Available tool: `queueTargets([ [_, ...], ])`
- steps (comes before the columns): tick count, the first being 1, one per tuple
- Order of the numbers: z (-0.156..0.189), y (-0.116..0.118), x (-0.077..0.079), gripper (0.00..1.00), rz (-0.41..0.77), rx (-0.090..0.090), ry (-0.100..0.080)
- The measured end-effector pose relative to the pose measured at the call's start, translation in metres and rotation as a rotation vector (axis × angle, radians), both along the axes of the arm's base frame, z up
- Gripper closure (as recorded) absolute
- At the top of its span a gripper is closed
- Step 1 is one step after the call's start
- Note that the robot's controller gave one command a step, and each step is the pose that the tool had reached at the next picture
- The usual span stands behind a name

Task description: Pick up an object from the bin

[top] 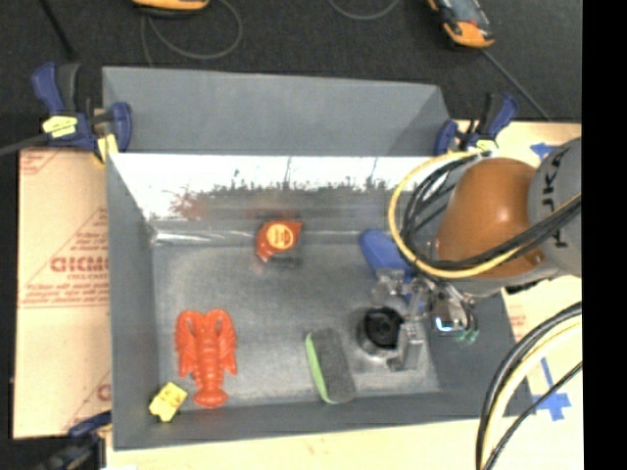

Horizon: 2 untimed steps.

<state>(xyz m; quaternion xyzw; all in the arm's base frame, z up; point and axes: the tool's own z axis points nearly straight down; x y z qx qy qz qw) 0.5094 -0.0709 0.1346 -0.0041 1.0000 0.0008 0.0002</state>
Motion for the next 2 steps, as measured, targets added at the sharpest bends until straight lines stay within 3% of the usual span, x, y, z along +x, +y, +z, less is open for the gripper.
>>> queueTargets([
  [1, -0.016, -0.003, 0.003, 0.0, 0.073, -0.003, -0.002],
  [2, -0.037, -0.006, 0.023, 0.0, 0.34, -0.003, -0.004],
])
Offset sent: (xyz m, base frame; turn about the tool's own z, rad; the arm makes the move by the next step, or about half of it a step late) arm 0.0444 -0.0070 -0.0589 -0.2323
